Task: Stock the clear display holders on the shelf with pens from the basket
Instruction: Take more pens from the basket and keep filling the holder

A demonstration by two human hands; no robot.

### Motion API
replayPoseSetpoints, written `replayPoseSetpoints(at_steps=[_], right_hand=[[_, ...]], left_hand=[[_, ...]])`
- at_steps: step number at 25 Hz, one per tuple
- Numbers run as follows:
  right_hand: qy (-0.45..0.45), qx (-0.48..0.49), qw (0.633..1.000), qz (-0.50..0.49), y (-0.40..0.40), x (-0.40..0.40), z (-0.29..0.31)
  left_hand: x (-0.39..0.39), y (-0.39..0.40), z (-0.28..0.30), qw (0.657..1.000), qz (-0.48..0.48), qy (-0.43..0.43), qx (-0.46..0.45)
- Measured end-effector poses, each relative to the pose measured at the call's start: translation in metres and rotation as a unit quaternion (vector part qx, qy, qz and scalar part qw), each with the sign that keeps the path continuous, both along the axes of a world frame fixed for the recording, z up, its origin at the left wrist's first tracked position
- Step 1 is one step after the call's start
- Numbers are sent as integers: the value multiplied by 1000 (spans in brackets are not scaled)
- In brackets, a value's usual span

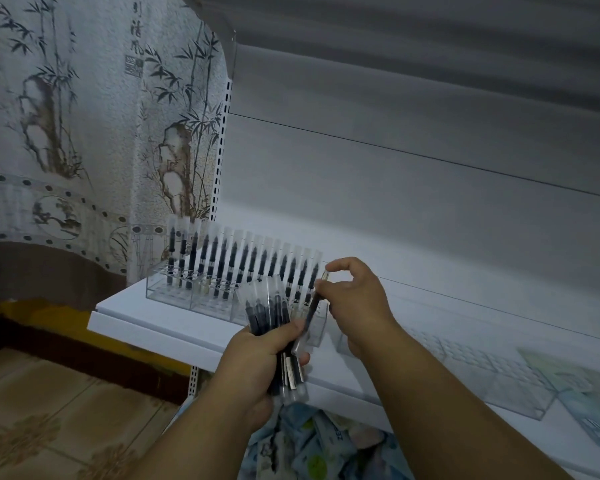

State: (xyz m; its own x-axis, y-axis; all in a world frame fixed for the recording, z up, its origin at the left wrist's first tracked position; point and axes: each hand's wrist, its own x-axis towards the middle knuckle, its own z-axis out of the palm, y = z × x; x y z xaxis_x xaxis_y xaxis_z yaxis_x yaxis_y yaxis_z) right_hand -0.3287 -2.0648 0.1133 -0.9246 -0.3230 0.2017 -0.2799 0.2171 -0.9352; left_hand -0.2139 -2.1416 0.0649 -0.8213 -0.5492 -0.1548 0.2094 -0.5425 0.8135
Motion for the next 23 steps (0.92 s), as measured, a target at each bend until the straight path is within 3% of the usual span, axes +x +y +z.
replayPoseSetpoints(at_steps=[3, 6, 7, 8, 10, 12, 13, 16, 23], right_hand=[[197, 113, 974, 12, 5, -1, -12], [415, 306, 856, 30, 14, -9, -22], [470, 319, 822, 27, 15, -13, -25], [493, 310, 813, 15, 16, -17, -26], [430, 251, 867, -20, 14, -27, -23], [298, 180, 936, -53, 11, -42, -20], [252, 160, 953, -57, 9, -47, -20], [199, 152, 967, -42, 1, -52, -20], [238, 218, 946, -35, -10, -51, -14]], left_hand=[[-2, -5, 5, 1000, 6, 1, 17], [-5, -9, 8, 1000, -4, 5, 10], [-7, -9, 8, 1000, -4, 6, 7], [-9, -7, 9, 1000, 0, 4, 9], [-12, -5, 8, 1000, 15, -4, 27], [-11, -7, 5, 998, 20, -6, 52], [-9, -9, 3, 998, 15, -7, 60], [-6, -10, 3, 998, -5, -9, 69], [-6, -14, -4, 996, -11, -28, 79]])
